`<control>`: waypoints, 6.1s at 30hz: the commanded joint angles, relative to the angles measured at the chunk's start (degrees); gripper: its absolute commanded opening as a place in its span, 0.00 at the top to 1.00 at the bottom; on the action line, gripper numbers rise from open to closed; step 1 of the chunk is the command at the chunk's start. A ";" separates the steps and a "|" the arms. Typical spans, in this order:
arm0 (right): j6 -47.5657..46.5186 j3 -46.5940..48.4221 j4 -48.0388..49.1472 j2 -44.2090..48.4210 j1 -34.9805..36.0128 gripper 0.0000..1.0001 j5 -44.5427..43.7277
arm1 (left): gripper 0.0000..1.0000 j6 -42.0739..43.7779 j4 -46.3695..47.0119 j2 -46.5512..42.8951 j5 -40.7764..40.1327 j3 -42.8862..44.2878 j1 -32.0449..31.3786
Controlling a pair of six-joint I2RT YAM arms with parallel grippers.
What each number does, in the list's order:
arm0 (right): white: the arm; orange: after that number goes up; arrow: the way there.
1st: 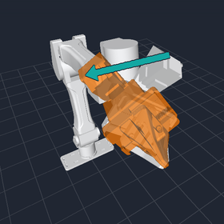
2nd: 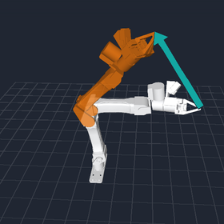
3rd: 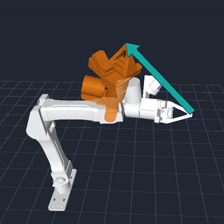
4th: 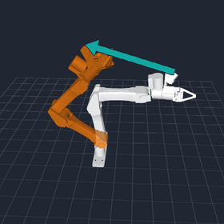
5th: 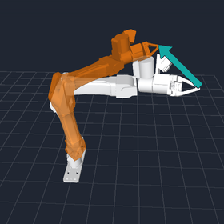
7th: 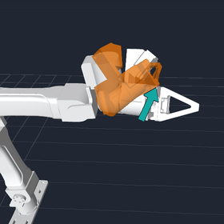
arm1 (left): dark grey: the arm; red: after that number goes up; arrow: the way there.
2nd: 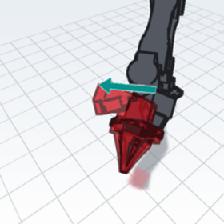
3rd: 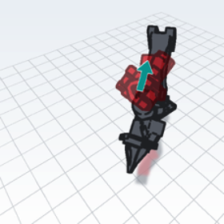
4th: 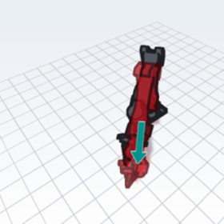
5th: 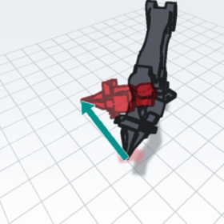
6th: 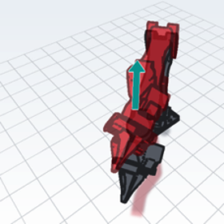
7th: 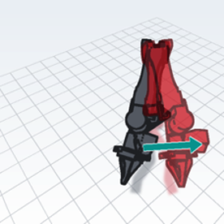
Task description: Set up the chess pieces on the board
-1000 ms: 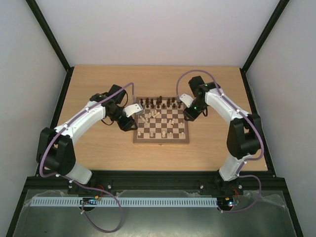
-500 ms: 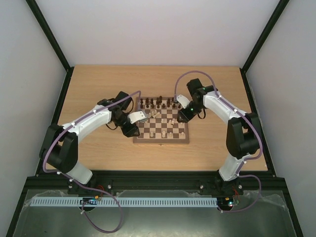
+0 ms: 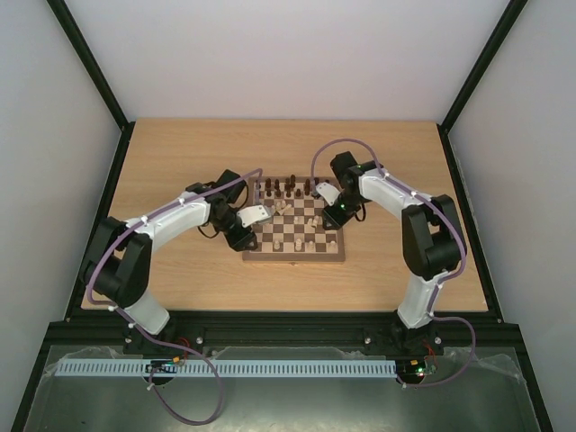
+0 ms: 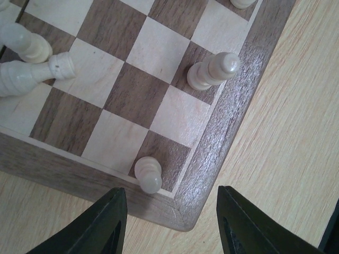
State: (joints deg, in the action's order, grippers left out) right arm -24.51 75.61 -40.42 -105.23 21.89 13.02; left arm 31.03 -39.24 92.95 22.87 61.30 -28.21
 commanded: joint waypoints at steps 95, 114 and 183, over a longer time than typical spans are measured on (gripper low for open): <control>-0.45 4.88 -7.65 5.21 2.47 0.65 -0.66 | 0.85 -0.06 4.12 7.83 -3.78 3.02 -1.41; -0.36 4.78 -7.44 5.00 2.37 0.65 -0.64 | 0.81 -2.14 4.98 8.92 -5.82 4.12 -1.41; -4.26 15.92 -11.19 -13.24 7.94 0.82 -1.51 | 0.08 -28.05 15.19 -8.98 4.90 9.31 6.15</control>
State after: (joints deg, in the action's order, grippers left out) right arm -29.43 92.29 -49.78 -117.40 29.10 11.66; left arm 3.18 -25.43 85.36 27.46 71.48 -22.41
